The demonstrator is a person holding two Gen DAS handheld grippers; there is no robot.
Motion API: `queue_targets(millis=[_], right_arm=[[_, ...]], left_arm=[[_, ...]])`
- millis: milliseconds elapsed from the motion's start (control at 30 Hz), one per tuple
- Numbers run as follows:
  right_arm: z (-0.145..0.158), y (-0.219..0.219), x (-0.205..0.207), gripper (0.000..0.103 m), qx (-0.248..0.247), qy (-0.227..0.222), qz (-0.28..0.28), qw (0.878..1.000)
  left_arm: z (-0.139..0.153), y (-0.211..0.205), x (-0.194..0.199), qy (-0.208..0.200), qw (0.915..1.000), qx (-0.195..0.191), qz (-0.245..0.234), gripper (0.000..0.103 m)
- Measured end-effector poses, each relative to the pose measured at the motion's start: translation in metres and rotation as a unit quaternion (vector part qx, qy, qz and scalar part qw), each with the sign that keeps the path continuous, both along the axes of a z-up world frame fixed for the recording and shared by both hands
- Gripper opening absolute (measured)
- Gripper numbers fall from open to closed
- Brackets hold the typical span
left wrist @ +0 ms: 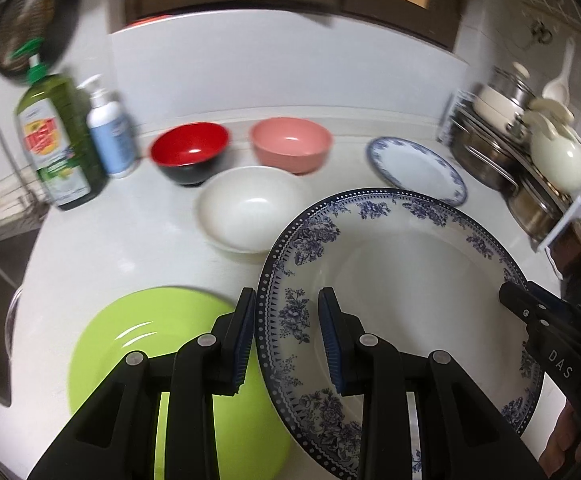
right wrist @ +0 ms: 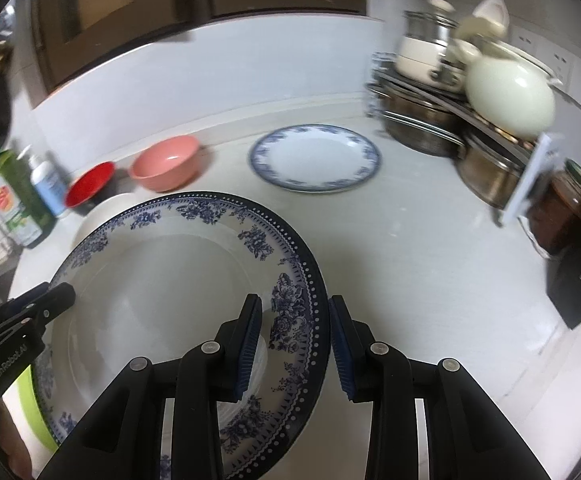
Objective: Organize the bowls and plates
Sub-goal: 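Lift and carry the blue-and-white plate over the green plate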
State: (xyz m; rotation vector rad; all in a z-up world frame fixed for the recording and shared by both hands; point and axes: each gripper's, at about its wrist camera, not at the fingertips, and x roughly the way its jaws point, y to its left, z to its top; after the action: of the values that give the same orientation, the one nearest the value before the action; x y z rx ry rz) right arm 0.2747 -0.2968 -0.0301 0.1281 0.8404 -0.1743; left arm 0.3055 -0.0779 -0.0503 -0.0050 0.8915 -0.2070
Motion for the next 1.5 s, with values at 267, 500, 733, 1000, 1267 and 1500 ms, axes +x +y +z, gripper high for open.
queue_targets(millis=[267, 500, 733, 1000, 1267, 1500], right_arm=[[0.006, 0.057, 0.005, 0.035, -0.004, -0.007, 0.059, 0.998], [0.004, 0.096, 0.007, 0.035, 0.0, -0.003, 0.102, 0.995], [-0.001, 0.14, 0.011, 0.035, 0.001, 0.004, 0.149, 0.989], [-0.018, 0.177, 0.019, 0.035, 0.0, 0.027, 0.184, 0.983], [-0.041, 0.196, 0.028, 0.035, -0.005, 0.059, 0.196, 0.979], [-0.057, 0.205, 0.033, 0.035, -0.012, 0.082, 0.198, 0.977]], left_arm=[[0.001, 0.06, -0.017, -0.002, 0.9984, 0.002, 0.056, 0.032], [-0.001, 0.106, -0.035, 0.0, 0.9948, 0.01, 0.102, 0.032], [-0.007, 0.146, -0.046, 0.009, 0.9899, 0.012, 0.141, 0.032], [-0.03, 0.173, -0.047, 0.034, 0.9857, 0.012, 0.165, 0.032], [-0.056, 0.186, -0.042, 0.065, 0.9827, 0.01, 0.173, 0.032], [-0.072, 0.191, -0.037, 0.084, 0.9816, 0.006, 0.172, 0.032]])
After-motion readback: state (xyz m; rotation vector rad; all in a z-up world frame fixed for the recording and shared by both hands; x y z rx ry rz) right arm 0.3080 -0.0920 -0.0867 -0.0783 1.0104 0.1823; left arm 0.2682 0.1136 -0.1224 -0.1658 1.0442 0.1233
